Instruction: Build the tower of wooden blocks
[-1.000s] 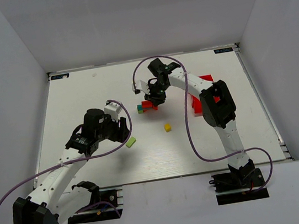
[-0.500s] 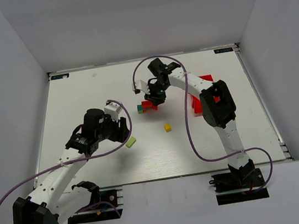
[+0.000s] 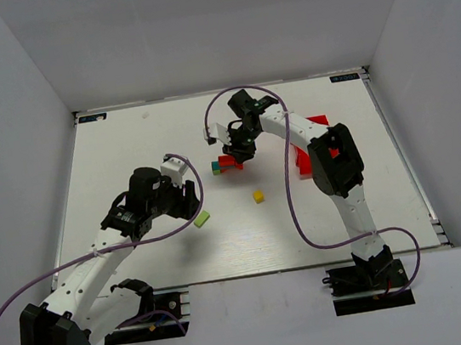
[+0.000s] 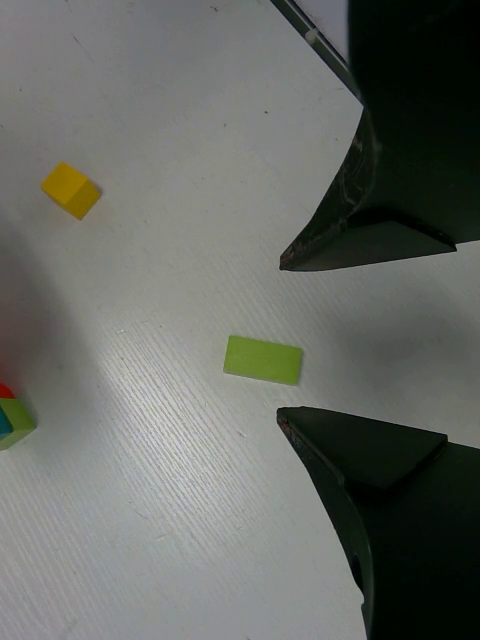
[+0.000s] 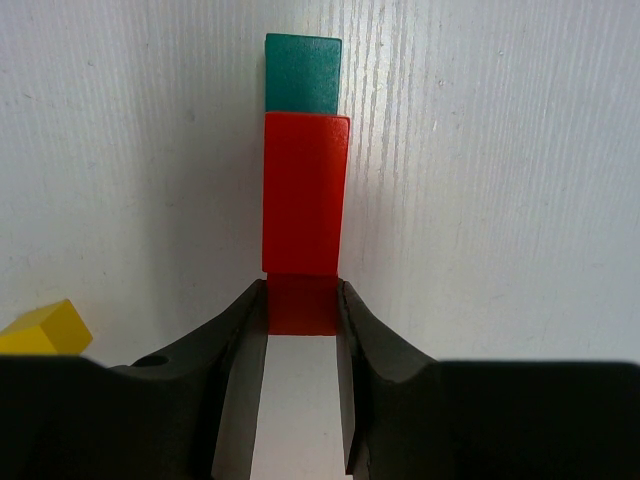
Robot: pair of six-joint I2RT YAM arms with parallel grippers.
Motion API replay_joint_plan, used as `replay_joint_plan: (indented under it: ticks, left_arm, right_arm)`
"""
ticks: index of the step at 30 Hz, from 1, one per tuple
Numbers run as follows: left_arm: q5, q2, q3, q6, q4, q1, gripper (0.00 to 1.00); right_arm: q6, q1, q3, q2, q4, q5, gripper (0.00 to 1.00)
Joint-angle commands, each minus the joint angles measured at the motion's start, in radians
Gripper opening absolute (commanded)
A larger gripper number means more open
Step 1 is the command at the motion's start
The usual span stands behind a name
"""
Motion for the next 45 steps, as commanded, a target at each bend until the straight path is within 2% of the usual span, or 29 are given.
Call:
replay_joint_plan:
  ticks: [1, 23, 28, 30, 32, 39, 41, 43, 44, 45]
  left_arm:
    - [0.016, -0.026, -0.002, 0.005, 0.016, -0.005, 0.67]
    - [0.016, -0.026, -0.002, 0.005, 0.016, -0.005, 0.67]
    - [0.016, -0.026, -0.002, 0.005, 0.016, -0.005, 0.67]
    - [0.016, -0.026, -0.002, 0.005, 0.016, -0.005, 0.67]
    - [0.016, -0.026, -0.002, 0.005, 0.016, -0.005, 0.67]
    - [0.016, -0.026, -0.002, 0.005, 0.016, -0.005, 0.67]
    - [0.016, -0.026, -0.002, 0.005, 0.016, -0.005, 0.67]
    - [0.016, -0.026, -0.002, 0.005, 0.016, -0.005, 0.67]
    - [0.016, -0.026, -0.002, 0.005, 0.016, -0.005, 0.67]
    - [0.016, -0.026, -0.002, 0.005, 0.016, -0.005, 0.67]
  right_arm:
    - [0.008, 0.009, 0.020, 0.017, 0.012, -0.017, 0.18]
    - [0.011, 0.011, 0.020, 0.023, 0.016, -0.008, 0.24]
    - [0.012, 0.011, 0.019, 0.024, 0.016, -0.006, 0.33]
    - [0.012, 0.009, 0.019, 0.024, 0.018, -0.005, 0.45]
    - [0.015, 0.011, 0.016, 0.024, 0.022, -0.002, 0.52]
    - [0.015, 0.011, 0.002, 0.012, 0.038, 0.003, 0.55]
    - [0.014, 0.011, 0.002, 0.015, 0.035, 0.002, 0.59]
    - [0.009, 0.009, -0.001, 0.006, 0.033, -0.001, 0.67]
    - [0.008, 0.009, -0.006, 0.003, 0.027, 0.000, 0.76]
    - [0.008, 0.011, -0.006, -0.012, 0.030, 0.000, 0.90]
